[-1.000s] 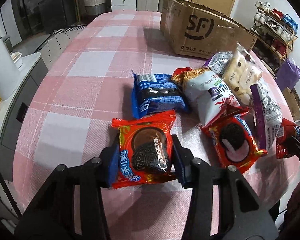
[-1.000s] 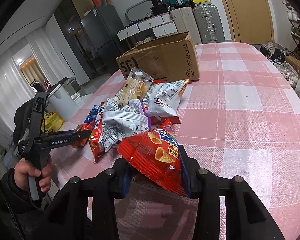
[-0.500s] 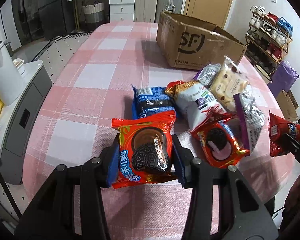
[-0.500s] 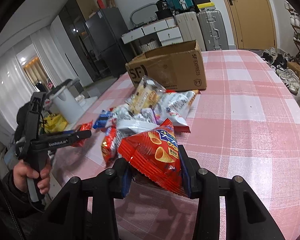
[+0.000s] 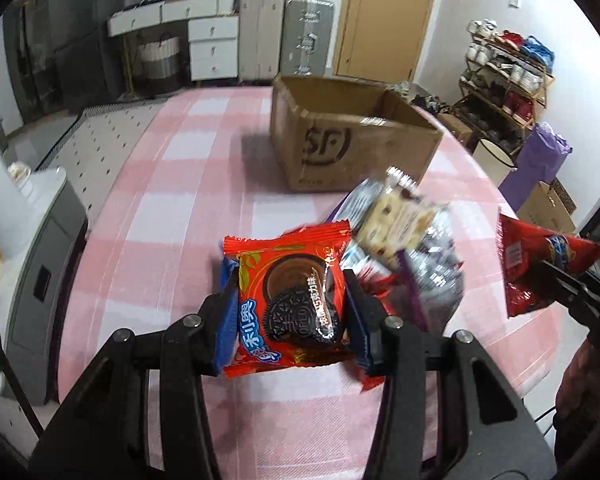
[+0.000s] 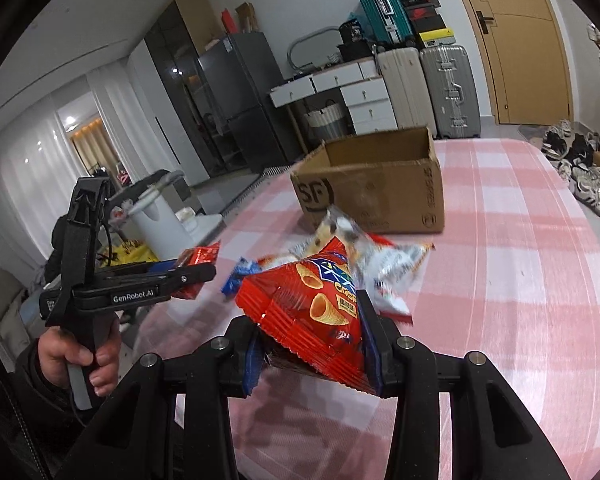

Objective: Organize snacks
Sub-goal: 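Lift both held packs and carry them over the cardboard box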

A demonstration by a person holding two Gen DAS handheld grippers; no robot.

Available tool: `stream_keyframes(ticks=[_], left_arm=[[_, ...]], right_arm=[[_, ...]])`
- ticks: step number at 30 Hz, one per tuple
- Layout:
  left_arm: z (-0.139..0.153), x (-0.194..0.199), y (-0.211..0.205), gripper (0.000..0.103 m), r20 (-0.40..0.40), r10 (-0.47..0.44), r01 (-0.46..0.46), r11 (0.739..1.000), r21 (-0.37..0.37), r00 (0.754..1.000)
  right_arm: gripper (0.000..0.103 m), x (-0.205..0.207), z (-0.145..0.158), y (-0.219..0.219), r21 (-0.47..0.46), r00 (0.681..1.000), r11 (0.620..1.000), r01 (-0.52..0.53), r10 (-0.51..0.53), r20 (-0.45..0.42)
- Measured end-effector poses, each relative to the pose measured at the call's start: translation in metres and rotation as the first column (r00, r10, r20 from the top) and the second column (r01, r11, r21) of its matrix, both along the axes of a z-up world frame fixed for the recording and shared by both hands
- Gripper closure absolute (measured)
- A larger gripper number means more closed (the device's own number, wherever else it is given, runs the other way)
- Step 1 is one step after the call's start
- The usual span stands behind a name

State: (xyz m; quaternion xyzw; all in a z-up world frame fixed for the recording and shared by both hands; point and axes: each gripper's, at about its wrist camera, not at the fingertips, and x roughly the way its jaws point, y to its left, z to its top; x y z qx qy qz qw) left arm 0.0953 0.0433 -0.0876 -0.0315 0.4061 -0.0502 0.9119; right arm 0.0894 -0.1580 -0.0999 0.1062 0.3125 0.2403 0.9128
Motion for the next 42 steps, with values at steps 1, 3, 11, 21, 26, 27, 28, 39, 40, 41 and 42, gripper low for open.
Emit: stream_keyframes(ticks=[1,3,11,21,26,27,28,39,40,41,42], left_arm=[[0.004,0.002,-0.003,0.06,0.007,-0.01,0.01,1.0,0.002,1.0],[0.013,0.009,-0.011,0.06,0.02,-0.032,0.032,0.999,0.008,0.999],[0.039,0.044,-0.033,0.06,0.053,-0.091,0.091,0.996,0.009,0.994],[0.077,0.097,-0.044,0.06,0.091,-0.107,0.107,0.994,-0.004,0.99],[0.098,0.125,-0.047,0.06,0.103,-0.106,0.108,0.994,-0.009,0.989],[0.102,0.133,-0.048,0.06,0.104,-0.106,0.108,0.994,-0.008,0.989],[0.105,0.138,-0.048,0.06,0.104,-0.106,0.107,0.994,-0.009,0.989],[0.119,0.216,-0.053,0.06,0.08,-0.082,0.084,0.996,-0.019,0.993],[0.118,0.221,-0.053,0.06,0.079,-0.079,0.081,0.997,-0.017,0.994],[0.118,0.229,-0.054,0.06,0.076,-0.076,0.077,0.997,-0.015,0.994],[0.117,0.233,-0.054,0.059,0.074,-0.076,0.078,0.997,-0.016,0.994]], right_arm=[[0.062,0.003,0.005,0.0,0.004,1.0,1.0,-0.002,0.002,0.008],[0.062,0.008,0.014,-0.001,0.008,1.0,1.0,-0.005,0.005,0.026],[0.062,0.038,0.044,-0.003,0.011,0.998,1.0,-0.015,0.014,0.068],[0.062,0.086,0.081,0.002,-0.015,0.992,0.999,-0.033,0.034,0.119],[0.062,0.113,0.097,0.006,-0.031,0.99,0.999,-0.036,0.04,0.135],[0.062,0.118,0.1,0.005,-0.03,0.99,0.999,-0.036,0.04,0.138],[0.062,0.123,0.104,0.006,-0.027,0.989,0.999,-0.039,0.043,0.14],[0.062,0.178,0.125,0.009,-0.062,0.985,0.998,-0.025,0.036,0.167],[0.062,0.184,0.124,0.009,-0.059,0.986,0.998,-0.026,0.036,0.162],[0.062,0.189,0.122,0.009,-0.057,0.987,0.998,-0.026,0.035,0.157],[0.062,0.195,0.12,0.009,-0.057,0.988,0.998,-0.025,0.033,0.153]])
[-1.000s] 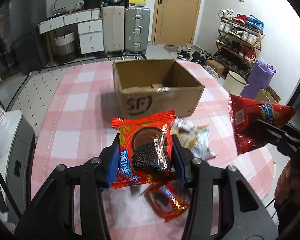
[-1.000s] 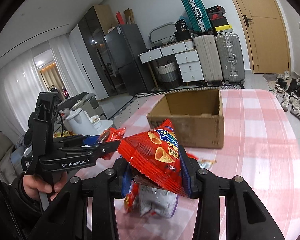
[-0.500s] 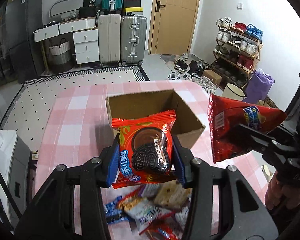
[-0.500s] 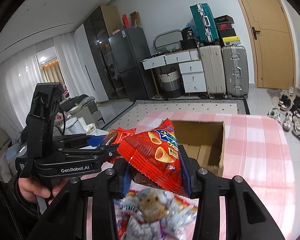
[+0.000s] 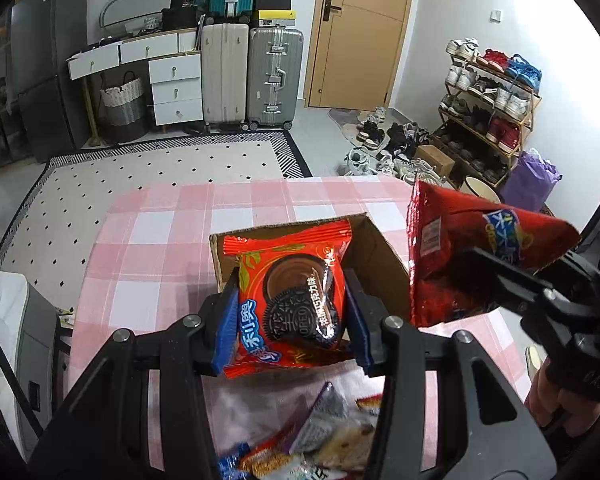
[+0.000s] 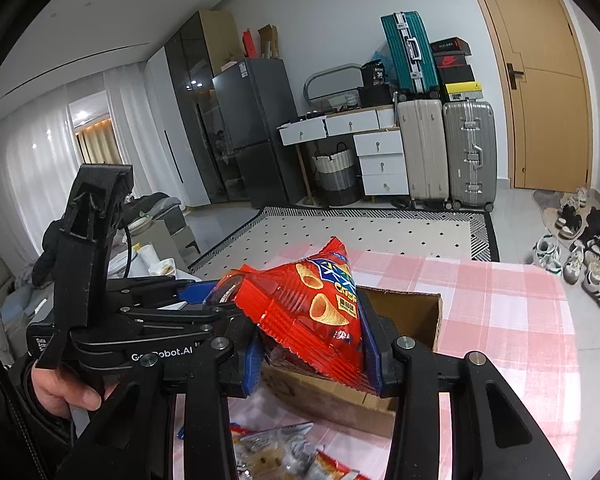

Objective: Organize snacks
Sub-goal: 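Lift both held packs and carry them over the cardboard box, then open both tools to drop the packs into the box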

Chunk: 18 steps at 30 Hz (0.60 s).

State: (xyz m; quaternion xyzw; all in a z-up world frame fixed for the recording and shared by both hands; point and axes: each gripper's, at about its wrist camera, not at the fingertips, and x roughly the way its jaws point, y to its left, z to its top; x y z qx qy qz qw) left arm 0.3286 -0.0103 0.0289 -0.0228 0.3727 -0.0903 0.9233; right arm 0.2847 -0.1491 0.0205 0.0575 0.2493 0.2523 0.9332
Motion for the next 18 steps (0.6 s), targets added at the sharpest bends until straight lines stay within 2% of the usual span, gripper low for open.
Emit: stream_keyframes(ticks=[8,12,14,16,17,18], left_arm=[[-0.029,0.049,-0.001,0.059,-0.059,0.002,-0.003,1.0,-0.004,0.998],[-0.049,0.062,0.004,0.059,-0.082,0.003,-0.005,1.0,-0.03,0.997],[-0.054,0.07,0.005,0.052,-0.086,0.011,-0.016,0.999,-0.047,0.996],[-0.058,0.077,0.008,0.023,-0.091,0.037,-0.041,0.998,-0.051,0.995],[-0.06,0.078,0.01,0.021,-0.087,0.041,-0.046,0.997,-0.058,0.995],[-0.061,0.077,0.01,0.021,-0.085,0.042,-0.048,0.997,-0.06,0.996]], right_arm=[[0.062,0.049,-0.031,0.002,-0.012,0.997,1.0,0.016,-0.017,-0.078],[0.062,0.069,-0.047,0.004,-0.027,0.994,0.999,0.034,-0.037,-0.104],[0.061,0.078,-0.054,0.005,-0.024,0.992,0.999,0.044,-0.047,-0.119],[0.059,0.085,-0.058,0.002,-0.006,0.991,0.998,0.058,-0.058,-0.124],[0.055,0.087,-0.059,0.0,0.006,0.99,0.998,0.065,-0.064,-0.122],[0.046,0.088,-0.058,-0.002,0.012,0.991,0.998,0.068,-0.066,-0.119]])
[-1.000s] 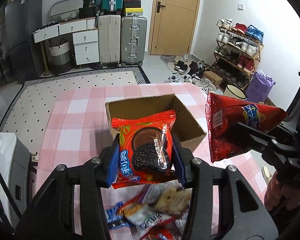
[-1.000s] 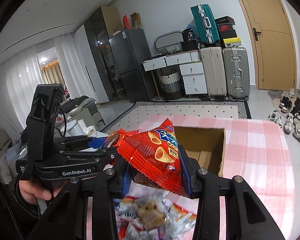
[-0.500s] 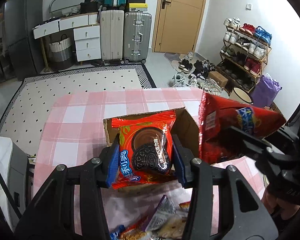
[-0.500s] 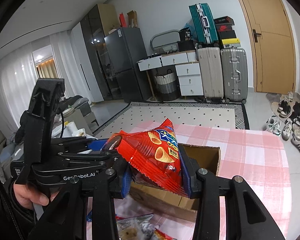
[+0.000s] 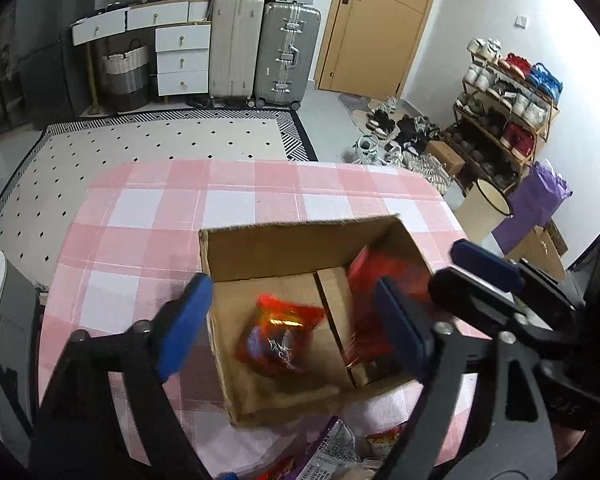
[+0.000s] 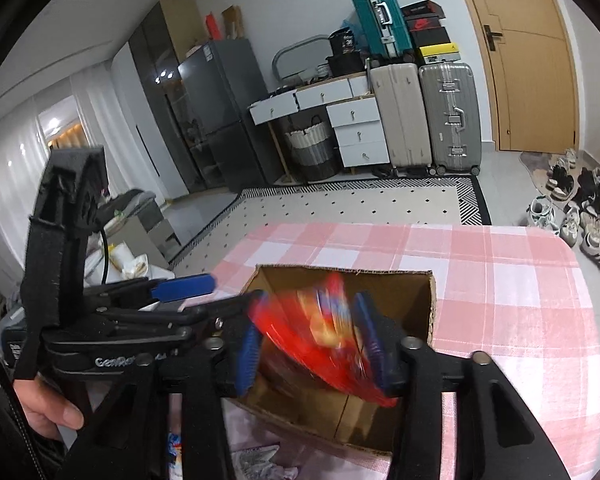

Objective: Organize snacks
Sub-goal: 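Open both tools to drop the packs into the box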

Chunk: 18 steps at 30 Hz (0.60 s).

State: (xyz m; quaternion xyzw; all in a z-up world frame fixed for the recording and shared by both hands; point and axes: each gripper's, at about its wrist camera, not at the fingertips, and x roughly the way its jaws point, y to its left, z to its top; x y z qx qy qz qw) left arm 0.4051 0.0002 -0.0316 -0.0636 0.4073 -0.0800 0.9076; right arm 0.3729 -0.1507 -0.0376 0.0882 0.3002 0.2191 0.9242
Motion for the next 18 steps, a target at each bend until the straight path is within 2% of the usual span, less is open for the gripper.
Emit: stream_keyframes(ticks=[1,3,9,18], left_arm=[[0.0,0.0,0.001,0.021,0.002,0.0,0.0,1.0,-0.001,1.0],[0.0,-0.005,0.002,0.021,0.003,0.003,-0.003,1.0,0.01,1.0],[0.01,-0.031,0.0,0.021,0.038,-0.006,0.005,1.0,0.03,0.999],[0.031,-0.079,-0.003,0.02,0.081,-0.005,0.001,0.998,0.057,0.997]], right_arm=[[0.038,0.0,0.001,-0.002,0.004,1.0,1.0,0.008,-0.008,0.009],[0.028,-0.002,0.005,-0.005,0.002,0.999,1.0,0.021,-0.021,0.031],[0.027,-0.014,0.02,-0.013,-0.001,0.997,0.999,0.037,-0.037,0.072],[0.027,-0.062,0.041,-0.018,-0.003,0.992,0.998,0.056,-0.056,0.117]])
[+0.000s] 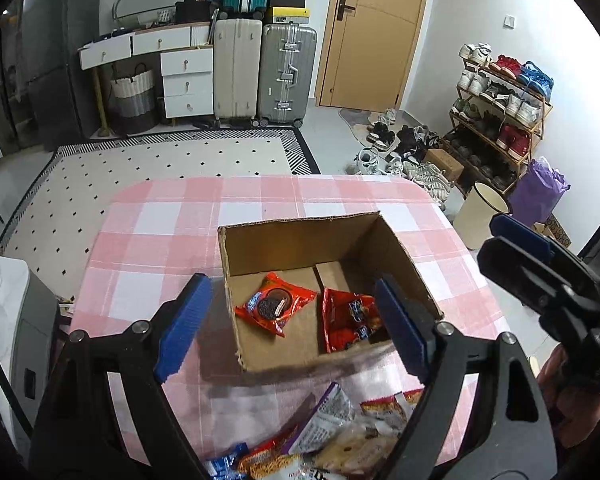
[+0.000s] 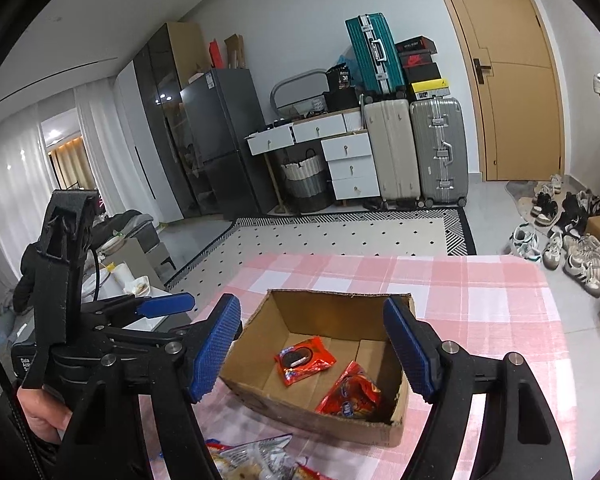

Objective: Organize snacks
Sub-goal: 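Open both tools to drop the packs into the box, then move the right tool back to the pile and grasp the white printed bag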

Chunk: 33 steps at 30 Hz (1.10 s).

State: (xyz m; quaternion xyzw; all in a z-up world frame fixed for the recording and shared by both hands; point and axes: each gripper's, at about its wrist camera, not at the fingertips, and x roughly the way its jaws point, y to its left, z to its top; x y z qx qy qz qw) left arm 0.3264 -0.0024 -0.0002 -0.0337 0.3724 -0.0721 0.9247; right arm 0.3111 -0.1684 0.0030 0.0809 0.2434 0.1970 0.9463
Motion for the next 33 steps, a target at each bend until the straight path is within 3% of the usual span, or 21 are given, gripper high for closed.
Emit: stream_keyframes(ticks=[8,13,16,21,33], left_arm=[[0.012,-0.041,-0.005,0.015,0.026,0.004,-0.005,1.0,0.026,1.0],[0.018,-0.069,-0.008,0.01,0.042,-0.003,0.002,0.999,0.036,0.999],[0.024,-0.089,-0.008,0.001,0.064,0.008,-0.011,0.999,0.051,0.998],[0.029,-0.124,-0.003,0.001,0.106,0.014,-0.019,0.999,0.044,0.994],[0.012,-0.186,0.013,0.001,0.097,0.05,-0.053,0.998,0.03,0.994]], right_arm=[[0.019,-0.051,0.012,0.002,-0.011,0.999,1.0,-0.005,0.006,0.052],[0.007,-0.078,0.012,0.002,-0.01,0.998,1.0,0.006,-0.006,0.056],[0.005,-0.093,0.011,-0.001,-0.005,0.998,1.0,0.017,-0.017,0.058],[0.004,-0.114,0.004,-0.006,-0.006,0.998,0.999,0.032,-0.031,0.052],[0.001,-0.173,-0.011,0.001,-0.02,0.998,1.0,0.018,-0.017,0.053]])
